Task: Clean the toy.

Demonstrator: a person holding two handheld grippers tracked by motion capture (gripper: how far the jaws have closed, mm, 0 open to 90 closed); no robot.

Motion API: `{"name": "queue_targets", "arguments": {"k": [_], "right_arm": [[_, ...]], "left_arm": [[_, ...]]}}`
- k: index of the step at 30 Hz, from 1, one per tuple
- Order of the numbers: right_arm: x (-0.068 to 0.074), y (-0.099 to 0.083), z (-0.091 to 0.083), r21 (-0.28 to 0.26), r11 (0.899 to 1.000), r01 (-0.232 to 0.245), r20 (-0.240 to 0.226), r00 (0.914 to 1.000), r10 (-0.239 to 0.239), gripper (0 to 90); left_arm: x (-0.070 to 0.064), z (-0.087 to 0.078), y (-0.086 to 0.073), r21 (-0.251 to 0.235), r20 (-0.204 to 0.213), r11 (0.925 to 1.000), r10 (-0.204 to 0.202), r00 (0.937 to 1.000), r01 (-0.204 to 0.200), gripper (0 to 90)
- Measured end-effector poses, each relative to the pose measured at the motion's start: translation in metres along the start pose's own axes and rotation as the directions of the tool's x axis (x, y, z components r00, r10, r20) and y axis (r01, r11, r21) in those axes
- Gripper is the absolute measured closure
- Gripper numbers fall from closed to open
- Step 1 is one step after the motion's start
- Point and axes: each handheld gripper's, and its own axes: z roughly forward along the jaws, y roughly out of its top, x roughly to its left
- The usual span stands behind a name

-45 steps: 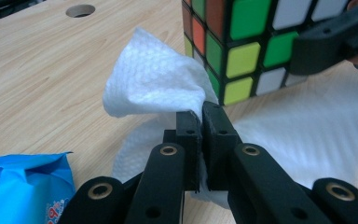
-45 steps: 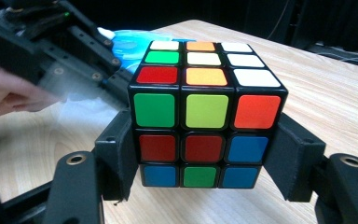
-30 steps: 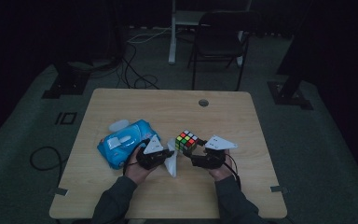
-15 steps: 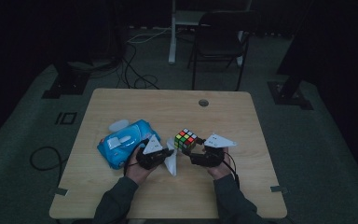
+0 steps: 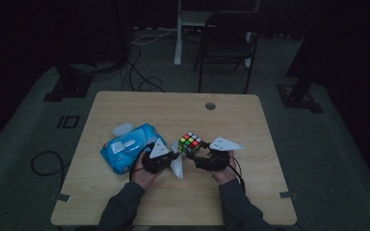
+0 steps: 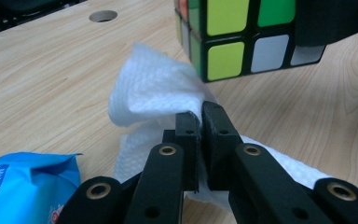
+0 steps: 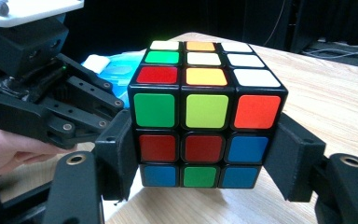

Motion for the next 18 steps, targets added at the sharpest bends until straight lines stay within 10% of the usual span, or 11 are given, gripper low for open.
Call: {"name": "queue_targets", "arguments": {"k": [18], "right_arm": [[-0.003, -0.001, 0.011, 0.009, 1.0, -0.029, 0.003, 0.9996, 0.029, 34.4]], "left_arm": [[-0.02, 0.011, 0.008, 0.005, 0.079, 0.9978, 0.065, 0.9947, -0.065, 86.8]]}}
